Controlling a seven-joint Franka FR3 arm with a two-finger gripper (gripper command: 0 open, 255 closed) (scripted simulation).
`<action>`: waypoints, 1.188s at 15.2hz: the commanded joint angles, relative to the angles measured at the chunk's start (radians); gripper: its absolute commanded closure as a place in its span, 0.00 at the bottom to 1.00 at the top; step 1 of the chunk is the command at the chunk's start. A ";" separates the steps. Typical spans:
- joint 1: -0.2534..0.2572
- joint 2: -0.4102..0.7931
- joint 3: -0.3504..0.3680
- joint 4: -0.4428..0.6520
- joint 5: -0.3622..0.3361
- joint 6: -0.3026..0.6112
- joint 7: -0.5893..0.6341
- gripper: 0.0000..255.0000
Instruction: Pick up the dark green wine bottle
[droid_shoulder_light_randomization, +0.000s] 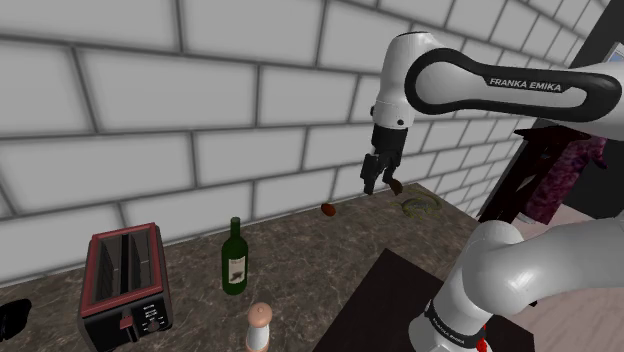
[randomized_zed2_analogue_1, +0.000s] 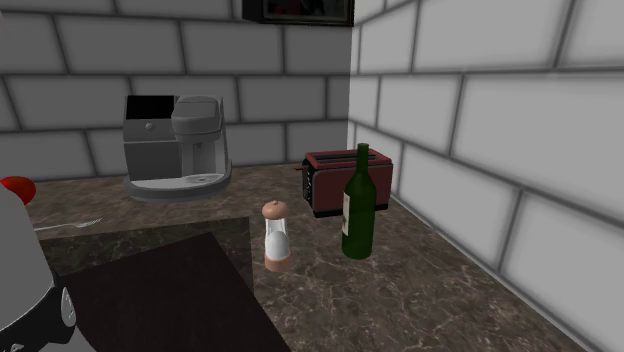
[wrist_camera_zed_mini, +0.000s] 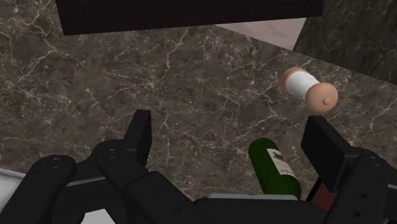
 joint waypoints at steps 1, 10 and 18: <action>0.000 0.000 0.000 0.000 0.000 0.000 0.000 0.00; 0.024 0.325 0.060 0.081 0.035 0.247 0.037 0.00; 0.040 0.634 0.105 0.243 0.029 0.398 0.076 0.00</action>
